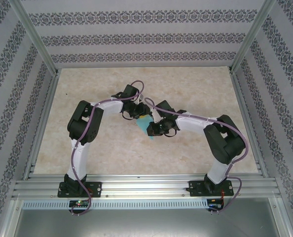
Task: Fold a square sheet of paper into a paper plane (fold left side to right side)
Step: Fourth fold the wing at the center of the table.
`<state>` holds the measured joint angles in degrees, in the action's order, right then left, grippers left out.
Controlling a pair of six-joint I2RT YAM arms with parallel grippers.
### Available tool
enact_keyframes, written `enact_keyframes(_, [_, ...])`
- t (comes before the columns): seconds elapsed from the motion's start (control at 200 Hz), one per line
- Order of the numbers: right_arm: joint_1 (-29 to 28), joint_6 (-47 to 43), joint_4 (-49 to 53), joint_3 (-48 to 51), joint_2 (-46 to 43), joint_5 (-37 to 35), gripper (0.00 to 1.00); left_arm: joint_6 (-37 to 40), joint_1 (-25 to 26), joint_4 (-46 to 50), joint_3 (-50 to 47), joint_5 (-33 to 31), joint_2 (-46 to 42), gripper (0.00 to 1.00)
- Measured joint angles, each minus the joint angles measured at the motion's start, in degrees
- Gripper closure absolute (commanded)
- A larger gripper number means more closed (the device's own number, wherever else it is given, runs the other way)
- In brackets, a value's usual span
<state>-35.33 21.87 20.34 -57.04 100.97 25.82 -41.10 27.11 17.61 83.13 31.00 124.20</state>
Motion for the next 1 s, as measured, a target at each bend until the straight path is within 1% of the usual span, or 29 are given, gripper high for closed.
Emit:
enact_keyframes(0.24, [-0.2, 0.7, -0.2, 0.0, 3.5, 1.2, 0.89, -0.1, 0.0, 0.0, 0.0, 0.0, 0.0, 0.64])
enact_keyframes(0.999, [2.1, 0.8, -3.1, 3.8, 2.4, 3.1, 0.88, -0.1, 0.0, 0.0, 0.0, 0.0, 0.0, 0.64])
